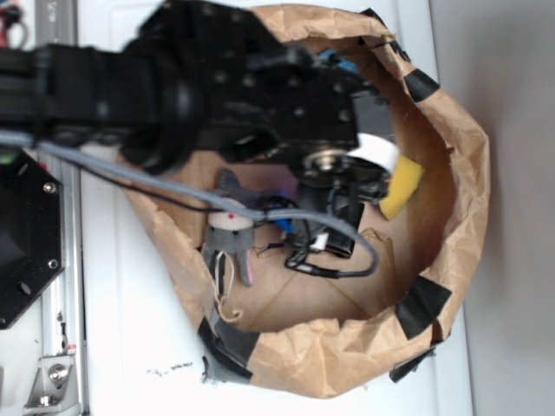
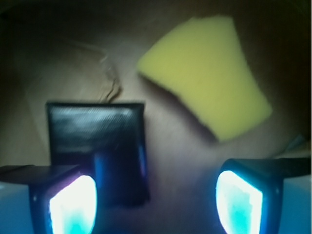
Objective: Grab the black box.
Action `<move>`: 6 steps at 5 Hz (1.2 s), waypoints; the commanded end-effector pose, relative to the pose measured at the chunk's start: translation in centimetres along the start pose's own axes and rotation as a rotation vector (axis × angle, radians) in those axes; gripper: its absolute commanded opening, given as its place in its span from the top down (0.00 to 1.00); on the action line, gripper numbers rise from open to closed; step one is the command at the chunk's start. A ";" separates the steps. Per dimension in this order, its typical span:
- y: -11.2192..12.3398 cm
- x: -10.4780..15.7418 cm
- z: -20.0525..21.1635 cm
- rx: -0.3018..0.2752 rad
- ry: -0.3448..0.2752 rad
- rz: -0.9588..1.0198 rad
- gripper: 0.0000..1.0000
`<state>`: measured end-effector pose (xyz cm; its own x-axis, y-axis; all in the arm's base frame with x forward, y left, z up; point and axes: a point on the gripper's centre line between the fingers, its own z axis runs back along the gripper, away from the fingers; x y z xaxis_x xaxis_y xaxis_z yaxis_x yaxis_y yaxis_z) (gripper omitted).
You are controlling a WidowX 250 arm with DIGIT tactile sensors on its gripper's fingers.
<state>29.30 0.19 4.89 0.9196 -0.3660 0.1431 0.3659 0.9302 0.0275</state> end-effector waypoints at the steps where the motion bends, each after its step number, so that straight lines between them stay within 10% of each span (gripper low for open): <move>1: 0.7 2.7 0.3 0.042 -0.043 -0.004 0.00; 4: -2.2 0.4 -1.3 0.038 -0.045 -0.082 0.00; 6: -4.4 -2.0 -0.2 -0.113 0.022 -0.156 0.00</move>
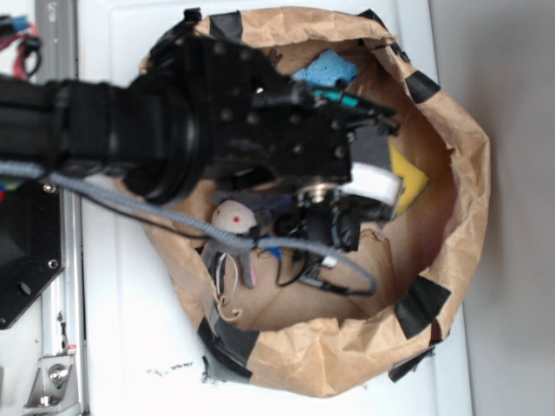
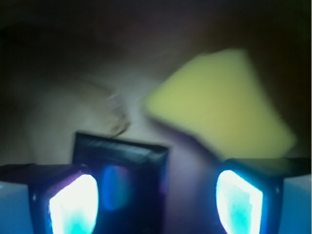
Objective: Grab the black box.
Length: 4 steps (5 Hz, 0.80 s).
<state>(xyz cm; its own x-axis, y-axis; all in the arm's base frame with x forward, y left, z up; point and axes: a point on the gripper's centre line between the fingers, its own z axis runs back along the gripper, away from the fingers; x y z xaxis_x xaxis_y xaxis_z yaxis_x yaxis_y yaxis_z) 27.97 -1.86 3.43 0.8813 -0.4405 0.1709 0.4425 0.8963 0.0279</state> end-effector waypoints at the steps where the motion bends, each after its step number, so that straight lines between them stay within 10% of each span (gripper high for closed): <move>1: -2.3 -1.3 1.3 -0.151 0.072 -0.087 0.00; 3: -2.3 -1.0 0.8 -0.139 0.069 -0.075 0.00; 4: -1.9 -0.4 0.8 -0.141 0.065 -0.032 1.00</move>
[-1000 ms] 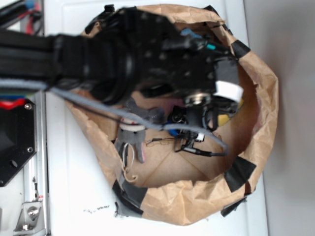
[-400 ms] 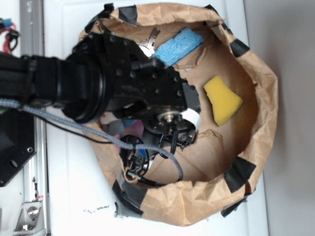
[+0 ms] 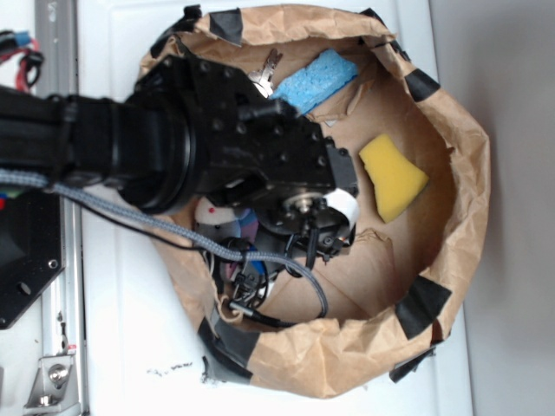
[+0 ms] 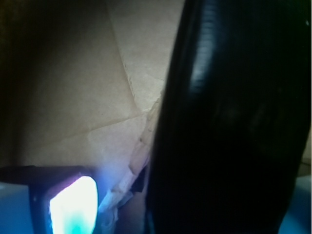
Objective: Grab the black box.
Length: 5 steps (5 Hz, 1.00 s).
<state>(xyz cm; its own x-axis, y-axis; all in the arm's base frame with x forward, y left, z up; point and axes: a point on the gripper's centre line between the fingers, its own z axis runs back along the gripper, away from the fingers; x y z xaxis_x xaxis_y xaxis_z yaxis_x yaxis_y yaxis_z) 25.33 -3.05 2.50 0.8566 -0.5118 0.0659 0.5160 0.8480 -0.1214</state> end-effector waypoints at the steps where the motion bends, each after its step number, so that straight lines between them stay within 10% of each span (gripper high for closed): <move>1: 0.5 1.8 1.9 0.024 -0.062 0.059 1.00; 5: 2.7 3.2 6.1 -0.009 -0.105 0.170 1.00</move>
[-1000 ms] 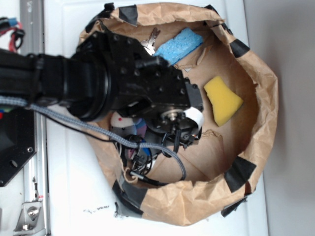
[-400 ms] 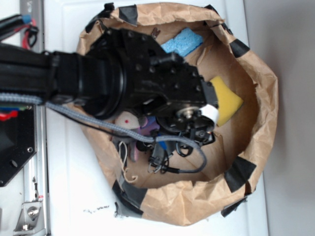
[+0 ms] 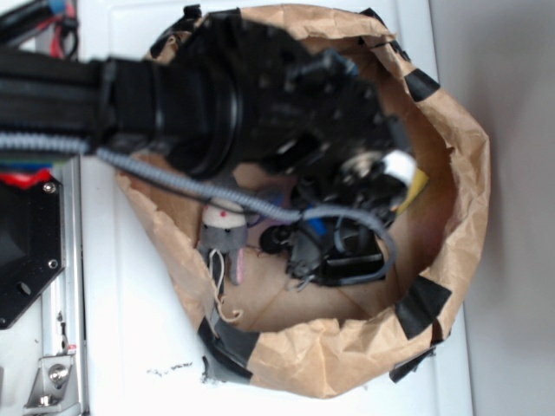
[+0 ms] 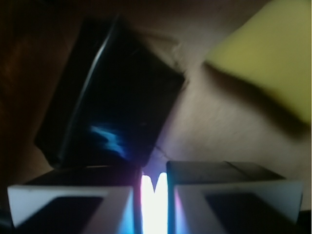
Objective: Grab the black box.
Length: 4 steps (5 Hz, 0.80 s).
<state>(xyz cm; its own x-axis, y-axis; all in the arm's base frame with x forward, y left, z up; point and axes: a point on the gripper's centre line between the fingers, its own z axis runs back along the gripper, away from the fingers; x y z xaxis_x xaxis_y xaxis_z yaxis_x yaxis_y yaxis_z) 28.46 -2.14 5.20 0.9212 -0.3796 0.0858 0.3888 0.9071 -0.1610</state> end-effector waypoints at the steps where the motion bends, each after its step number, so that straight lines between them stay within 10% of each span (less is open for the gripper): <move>1: 0.4 0.1 6.1 0.122 -0.169 0.053 1.00; 4: -0.1 -2.5 9.4 0.182 -0.230 0.067 1.00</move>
<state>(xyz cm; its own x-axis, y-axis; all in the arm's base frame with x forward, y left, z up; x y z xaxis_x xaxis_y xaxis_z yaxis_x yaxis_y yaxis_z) 26.01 1.21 12.77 0.9231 -0.2792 0.2643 0.2921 0.9563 -0.0100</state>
